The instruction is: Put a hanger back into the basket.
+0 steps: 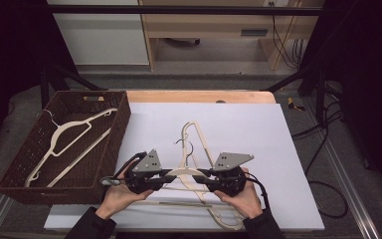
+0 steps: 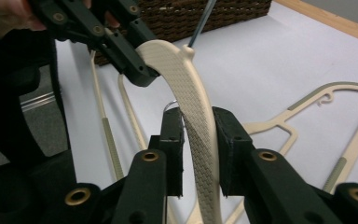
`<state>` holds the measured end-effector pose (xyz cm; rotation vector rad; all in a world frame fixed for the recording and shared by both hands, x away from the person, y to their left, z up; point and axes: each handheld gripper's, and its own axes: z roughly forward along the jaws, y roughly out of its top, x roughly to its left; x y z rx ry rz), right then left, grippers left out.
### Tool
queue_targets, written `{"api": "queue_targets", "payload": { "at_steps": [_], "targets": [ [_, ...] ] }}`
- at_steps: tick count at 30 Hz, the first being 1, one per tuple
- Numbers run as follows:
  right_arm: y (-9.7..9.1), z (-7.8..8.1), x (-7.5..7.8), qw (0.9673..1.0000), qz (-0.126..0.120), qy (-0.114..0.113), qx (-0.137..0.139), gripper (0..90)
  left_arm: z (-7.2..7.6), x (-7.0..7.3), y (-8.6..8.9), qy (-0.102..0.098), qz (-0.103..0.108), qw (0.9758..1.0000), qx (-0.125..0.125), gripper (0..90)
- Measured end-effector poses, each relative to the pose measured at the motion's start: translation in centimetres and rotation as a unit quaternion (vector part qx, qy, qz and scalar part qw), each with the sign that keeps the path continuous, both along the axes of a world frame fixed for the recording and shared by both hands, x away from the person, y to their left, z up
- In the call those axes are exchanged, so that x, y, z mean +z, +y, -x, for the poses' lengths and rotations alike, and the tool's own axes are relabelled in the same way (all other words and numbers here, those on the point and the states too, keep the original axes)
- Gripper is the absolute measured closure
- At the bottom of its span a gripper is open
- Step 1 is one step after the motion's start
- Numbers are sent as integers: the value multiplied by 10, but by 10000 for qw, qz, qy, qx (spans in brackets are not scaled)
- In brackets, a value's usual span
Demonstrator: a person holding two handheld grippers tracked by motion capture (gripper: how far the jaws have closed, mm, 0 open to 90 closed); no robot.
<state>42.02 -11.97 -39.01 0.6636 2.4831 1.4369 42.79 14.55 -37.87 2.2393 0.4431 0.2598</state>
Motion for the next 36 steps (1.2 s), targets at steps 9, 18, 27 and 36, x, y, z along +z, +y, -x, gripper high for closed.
{"api": "queue_targets", "payload": {
  "at_steps": [9,18,27,36],
  "targets": [
    [-2,-2,-2,9988,-98,-223,-418,592,3,2,-2,330,247,9991,-128,839],
    [-12,-1,2,9954,-366,-441,-764,398,8,7,-1,256,363,9990,44,867],
    [-53,-3,8,9852,-636,-479,-1516,211,5,17,15,92,673,9964,510,867],
    [-87,-2,4,9765,-743,-436,-1977,127,14,41,34,-188,868,9936,702,867]
  ]
}}
